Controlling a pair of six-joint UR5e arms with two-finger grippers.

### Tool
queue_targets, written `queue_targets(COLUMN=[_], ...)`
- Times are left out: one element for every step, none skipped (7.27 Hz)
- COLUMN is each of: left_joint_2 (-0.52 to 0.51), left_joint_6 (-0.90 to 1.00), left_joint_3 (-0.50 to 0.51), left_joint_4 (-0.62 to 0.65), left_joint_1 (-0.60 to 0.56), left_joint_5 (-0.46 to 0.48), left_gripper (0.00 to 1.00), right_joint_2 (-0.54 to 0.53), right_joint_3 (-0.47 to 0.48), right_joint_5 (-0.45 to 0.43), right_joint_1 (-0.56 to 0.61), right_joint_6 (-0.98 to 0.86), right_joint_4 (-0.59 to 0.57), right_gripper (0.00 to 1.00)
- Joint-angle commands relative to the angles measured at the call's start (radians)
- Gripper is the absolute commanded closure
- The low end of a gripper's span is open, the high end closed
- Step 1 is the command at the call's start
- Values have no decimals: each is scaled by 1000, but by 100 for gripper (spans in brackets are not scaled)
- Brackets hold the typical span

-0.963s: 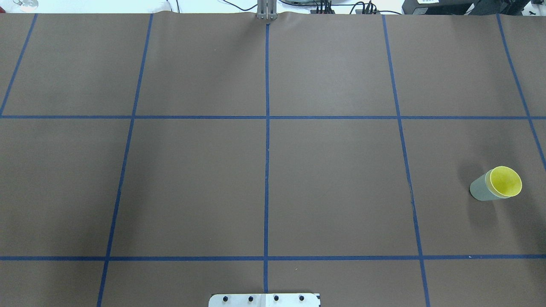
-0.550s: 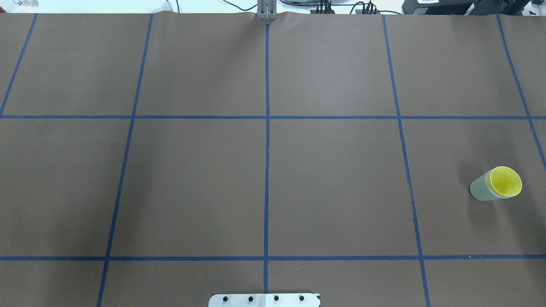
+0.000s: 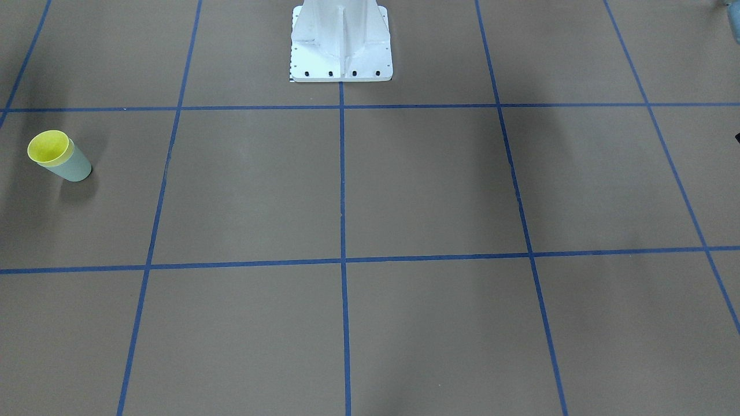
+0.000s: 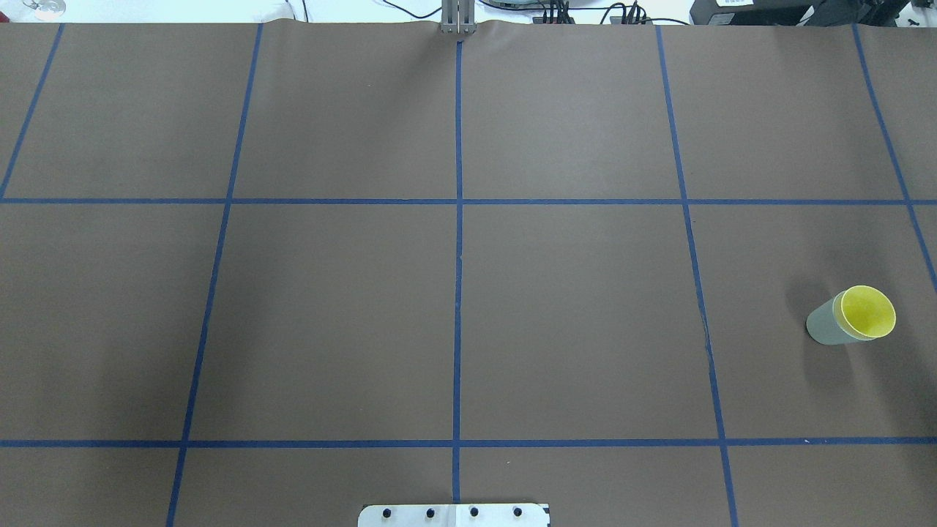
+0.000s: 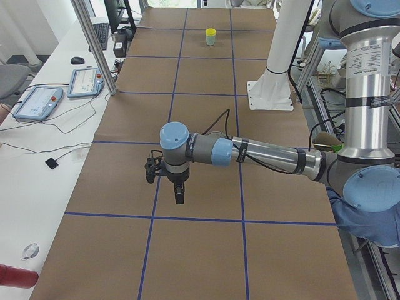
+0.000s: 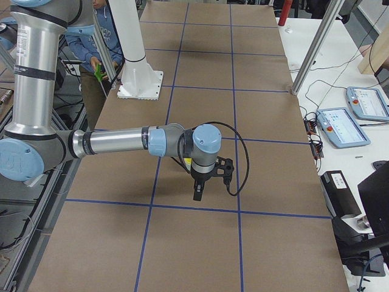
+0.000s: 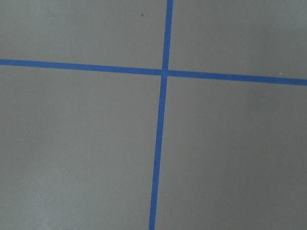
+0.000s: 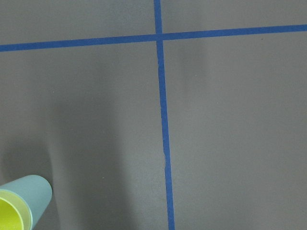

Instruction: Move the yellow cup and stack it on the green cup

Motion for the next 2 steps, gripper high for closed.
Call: queue_targets(left_joint_2=[-1, -1], left_joint_6=[-11, -13], left_joint_3=[-8, -19], left_joint_4=[-6, -2], left_joint_1=[-4, -4], left_joint_5=[-15, -12], left_gripper=[0, 0], right_joint_2=[2, 2], right_joint_3=[0, 0], right_joint_5=[0, 0], right_joint_1=[0, 0], right_joint_6=[0, 0], right_joint_4=[1, 3], right_gripper=[0, 0])
